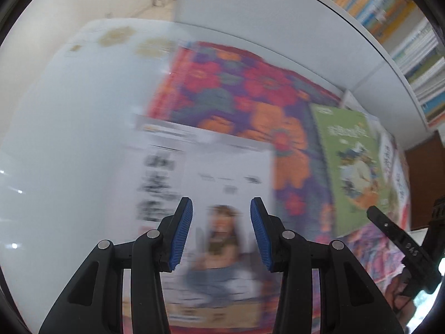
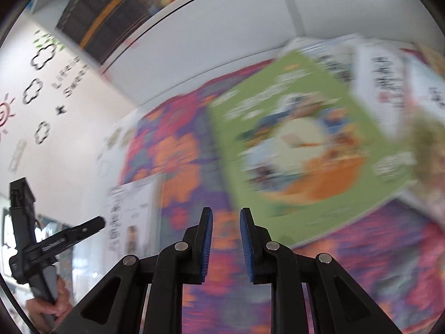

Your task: Organize books

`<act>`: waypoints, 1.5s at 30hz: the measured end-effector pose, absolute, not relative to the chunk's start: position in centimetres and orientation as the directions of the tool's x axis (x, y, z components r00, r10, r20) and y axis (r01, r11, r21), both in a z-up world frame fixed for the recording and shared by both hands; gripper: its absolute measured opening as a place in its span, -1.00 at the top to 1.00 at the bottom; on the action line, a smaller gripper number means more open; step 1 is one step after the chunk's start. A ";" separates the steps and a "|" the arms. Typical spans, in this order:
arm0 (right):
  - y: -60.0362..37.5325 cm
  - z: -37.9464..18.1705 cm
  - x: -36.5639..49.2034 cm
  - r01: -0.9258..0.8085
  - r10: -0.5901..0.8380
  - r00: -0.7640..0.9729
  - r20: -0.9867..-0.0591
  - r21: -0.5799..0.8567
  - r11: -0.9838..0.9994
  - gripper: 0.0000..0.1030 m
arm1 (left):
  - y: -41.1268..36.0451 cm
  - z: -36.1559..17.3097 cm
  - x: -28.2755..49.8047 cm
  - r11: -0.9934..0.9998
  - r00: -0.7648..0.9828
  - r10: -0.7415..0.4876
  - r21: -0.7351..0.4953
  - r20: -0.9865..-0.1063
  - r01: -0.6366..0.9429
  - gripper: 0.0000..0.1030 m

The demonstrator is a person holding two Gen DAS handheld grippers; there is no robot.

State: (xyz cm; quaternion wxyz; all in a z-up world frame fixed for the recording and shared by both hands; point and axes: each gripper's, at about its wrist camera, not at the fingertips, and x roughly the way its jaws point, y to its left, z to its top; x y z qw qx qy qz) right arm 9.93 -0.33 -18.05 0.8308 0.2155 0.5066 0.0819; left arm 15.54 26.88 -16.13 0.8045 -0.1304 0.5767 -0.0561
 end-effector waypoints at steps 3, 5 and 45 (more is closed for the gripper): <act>-4.1 -17.6 9.9 0.116 0.305 0.497 -0.812 0.411 0.904 0.64 | 22.8 -16.7 15.9 0.940 0.307 -0.314 -0.340 -0.898 -0.032 0.23; -6.8 -17.5 10.0 0.133 0.285 0.505 -0.815 0.400 0.907 0.64 | 20.3 -17.2 15.9 0.934 0.291 -0.338 -0.357 -0.895 -0.014 0.23; -12.2 -21.3 1.4 0.001 0.454 0.257 -0.853 0.470 0.883 0.56 | 8.5 -20.3 4.2 0.949 0.071 -0.316 -0.316 -0.946 0.007 0.09</act>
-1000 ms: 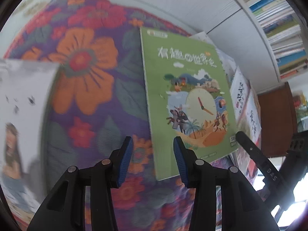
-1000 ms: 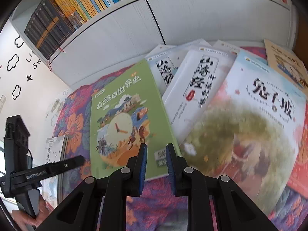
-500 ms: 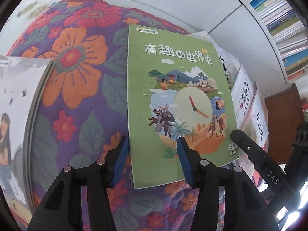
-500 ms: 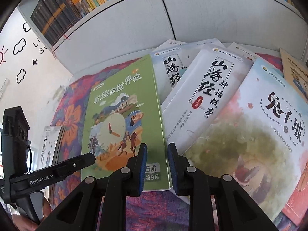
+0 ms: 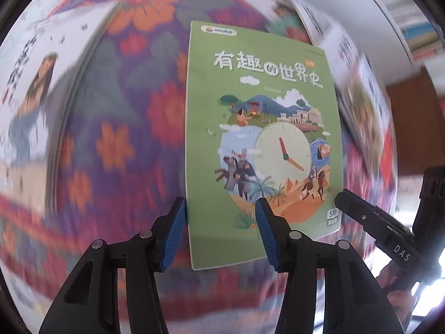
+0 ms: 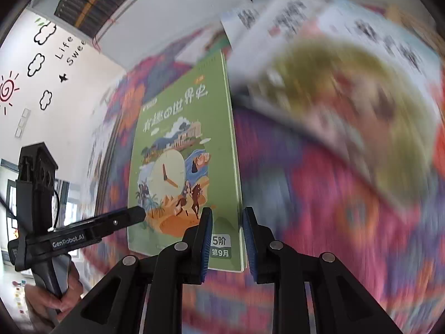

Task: Organize books
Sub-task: 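Lift the green book with the left tool and carry it toward the white book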

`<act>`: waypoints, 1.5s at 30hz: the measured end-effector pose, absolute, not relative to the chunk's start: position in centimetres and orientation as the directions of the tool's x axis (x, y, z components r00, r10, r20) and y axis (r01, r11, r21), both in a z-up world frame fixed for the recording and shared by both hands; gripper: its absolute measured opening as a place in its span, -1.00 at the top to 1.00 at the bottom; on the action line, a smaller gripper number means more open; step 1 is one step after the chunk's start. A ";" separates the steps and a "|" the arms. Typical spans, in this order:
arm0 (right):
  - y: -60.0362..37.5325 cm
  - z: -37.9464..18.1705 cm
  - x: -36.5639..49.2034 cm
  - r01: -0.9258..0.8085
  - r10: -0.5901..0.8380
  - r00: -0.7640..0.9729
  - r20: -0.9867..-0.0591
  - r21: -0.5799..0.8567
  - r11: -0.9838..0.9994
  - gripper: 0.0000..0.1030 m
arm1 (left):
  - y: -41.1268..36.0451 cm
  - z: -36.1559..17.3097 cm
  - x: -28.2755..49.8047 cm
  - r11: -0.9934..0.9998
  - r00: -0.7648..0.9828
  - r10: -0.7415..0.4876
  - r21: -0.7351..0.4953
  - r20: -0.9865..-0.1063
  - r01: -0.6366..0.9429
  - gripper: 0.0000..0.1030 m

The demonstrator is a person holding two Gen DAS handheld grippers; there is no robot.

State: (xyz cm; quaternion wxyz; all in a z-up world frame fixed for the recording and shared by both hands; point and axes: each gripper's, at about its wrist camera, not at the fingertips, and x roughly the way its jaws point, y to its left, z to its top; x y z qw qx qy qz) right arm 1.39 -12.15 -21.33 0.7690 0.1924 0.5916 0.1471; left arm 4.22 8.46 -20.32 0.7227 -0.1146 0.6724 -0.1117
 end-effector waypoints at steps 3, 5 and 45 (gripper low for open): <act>-13.0 -21.7 -1.3 0.017 0.467 0.209 -0.859 0.481 0.877 0.57 | 7.9 -20.6 3.1 0.937 0.023 -0.347 -0.345 -0.938 0.055 0.09; -14.0 -22.1 -1.7 0.027 0.508 0.208 -0.836 0.524 0.851 0.57 | 8.3 -20.8 3.7 0.927 0.009 -0.374 -0.373 -0.927 0.046 0.09; -15.3 -24.5 4.8 0.037 0.644 0.219 -0.733 0.665 0.746 0.55 | 8.5 -21.2 11.2 0.909 0.033 -0.417 -0.416 -0.908 0.028 0.24</act>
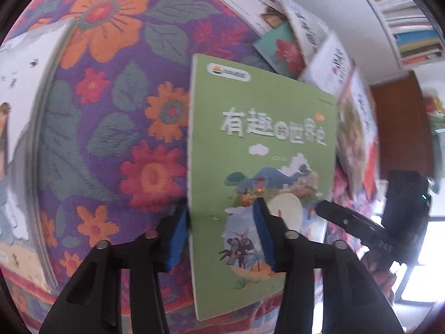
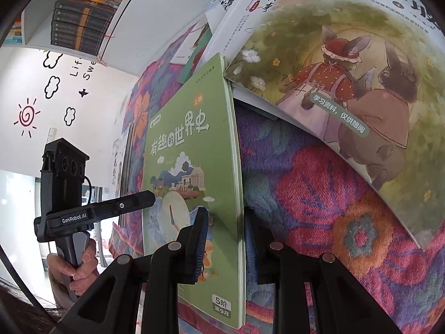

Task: Organize books
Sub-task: 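Lift the green book with the left tool and carry it toward the white book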

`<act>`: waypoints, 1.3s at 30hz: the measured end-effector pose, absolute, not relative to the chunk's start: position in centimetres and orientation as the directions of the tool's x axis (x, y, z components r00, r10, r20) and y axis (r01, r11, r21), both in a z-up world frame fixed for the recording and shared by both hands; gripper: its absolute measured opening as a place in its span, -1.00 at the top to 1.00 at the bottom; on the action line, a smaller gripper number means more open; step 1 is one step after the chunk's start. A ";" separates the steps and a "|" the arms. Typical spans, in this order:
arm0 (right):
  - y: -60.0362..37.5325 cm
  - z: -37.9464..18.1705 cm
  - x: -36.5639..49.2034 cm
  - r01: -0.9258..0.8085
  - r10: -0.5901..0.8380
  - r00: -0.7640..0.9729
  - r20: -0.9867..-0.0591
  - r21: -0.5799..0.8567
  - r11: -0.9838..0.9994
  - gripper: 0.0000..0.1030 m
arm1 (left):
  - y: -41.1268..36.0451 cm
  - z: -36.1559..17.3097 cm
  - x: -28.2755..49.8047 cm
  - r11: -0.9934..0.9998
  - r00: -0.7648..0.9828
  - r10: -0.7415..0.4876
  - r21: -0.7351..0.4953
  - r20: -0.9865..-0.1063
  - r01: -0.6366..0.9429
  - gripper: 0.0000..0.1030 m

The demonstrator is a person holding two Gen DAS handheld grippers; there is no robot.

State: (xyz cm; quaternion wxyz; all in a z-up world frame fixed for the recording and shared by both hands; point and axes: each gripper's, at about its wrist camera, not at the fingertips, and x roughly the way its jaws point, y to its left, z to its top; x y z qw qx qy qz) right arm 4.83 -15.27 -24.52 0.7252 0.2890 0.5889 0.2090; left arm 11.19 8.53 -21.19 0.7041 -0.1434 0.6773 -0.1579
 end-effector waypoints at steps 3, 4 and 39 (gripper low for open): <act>-14.6 -24.1 4.8 0.027 0.612 0.220 -0.759 0.632 0.774 0.52 | 8.0 -21.0 11.1 0.930 0.057 -0.367 -0.367 -0.928 0.019 0.20; -14.3 -23.9 4.9 0.027 0.601 0.218 -0.769 0.620 0.784 0.52 | 7.8 -20.9 11.0 0.937 0.065 -0.350 -0.349 -0.935 0.025 0.19; -10.1 -19.7 3.4 -0.056 0.512 0.239 -0.825 0.515 0.855 0.52 | 10.7 -17.4 9.2 0.928 0.108 -0.371 -0.370 -0.922 0.034 0.22</act>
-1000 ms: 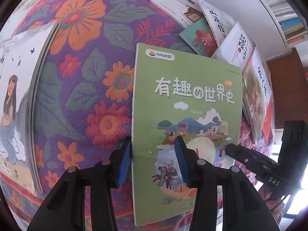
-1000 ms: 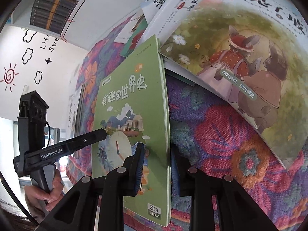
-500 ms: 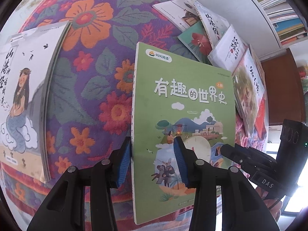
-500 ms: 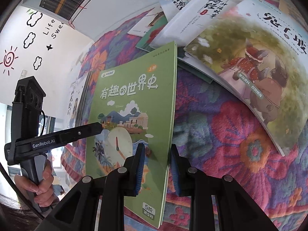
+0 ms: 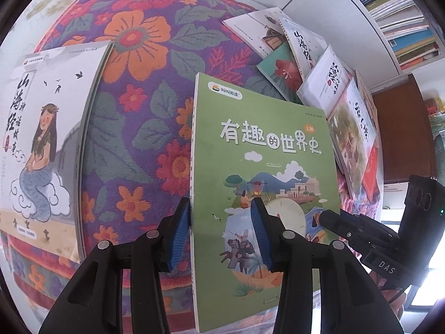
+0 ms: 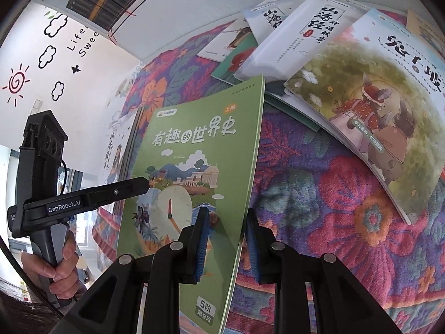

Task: Organize books
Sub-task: 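Lift the green book with the left tool and carry it toward the white book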

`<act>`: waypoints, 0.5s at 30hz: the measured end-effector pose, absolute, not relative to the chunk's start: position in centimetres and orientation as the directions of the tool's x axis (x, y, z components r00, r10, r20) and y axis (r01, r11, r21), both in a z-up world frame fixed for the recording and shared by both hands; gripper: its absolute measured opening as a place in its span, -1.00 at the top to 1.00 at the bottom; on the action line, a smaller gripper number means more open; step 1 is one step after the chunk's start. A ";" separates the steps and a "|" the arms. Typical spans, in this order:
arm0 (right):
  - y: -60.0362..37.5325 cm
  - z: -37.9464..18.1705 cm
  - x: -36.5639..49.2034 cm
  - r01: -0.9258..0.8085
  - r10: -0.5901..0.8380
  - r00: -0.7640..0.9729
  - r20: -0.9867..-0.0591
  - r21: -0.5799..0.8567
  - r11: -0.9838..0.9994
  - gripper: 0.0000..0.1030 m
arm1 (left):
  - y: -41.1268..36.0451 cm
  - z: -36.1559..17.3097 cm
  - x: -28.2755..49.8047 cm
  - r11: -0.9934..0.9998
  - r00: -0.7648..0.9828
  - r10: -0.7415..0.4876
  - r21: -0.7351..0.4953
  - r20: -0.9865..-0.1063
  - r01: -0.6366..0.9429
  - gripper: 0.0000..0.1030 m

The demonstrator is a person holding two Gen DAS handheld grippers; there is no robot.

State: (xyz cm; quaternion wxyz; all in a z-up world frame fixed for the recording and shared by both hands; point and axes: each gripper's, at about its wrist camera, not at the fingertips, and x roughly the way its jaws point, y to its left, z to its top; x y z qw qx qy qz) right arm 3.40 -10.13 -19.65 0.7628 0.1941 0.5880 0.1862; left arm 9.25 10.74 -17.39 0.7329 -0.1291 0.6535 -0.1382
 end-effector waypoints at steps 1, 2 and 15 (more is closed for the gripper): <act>-10.1 -19.6 3.4 -0.056 0.513 0.241 -0.824 0.516 0.855 0.52 | 10.8 -17.3 9.2 0.929 0.108 -0.370 -0.369 -0.923 0.037 0.22; -10.0 -19.5 3.3 -0.058 0.512 0.244 -0.824 0.514 0.856 0.52 | 10.8 -17.2 9.2 0.929 0.109 -0.370 -0.368 -0.923 0.040 0.22; -8.8 -17.4 2.8 -0.128 0.526 0.300 -0.796 0.513 0.849 0.52 | 12.2 -16.0 8.9 0.923 0.155 -0.385 -0.380 -0.910 0.059 0.22</act>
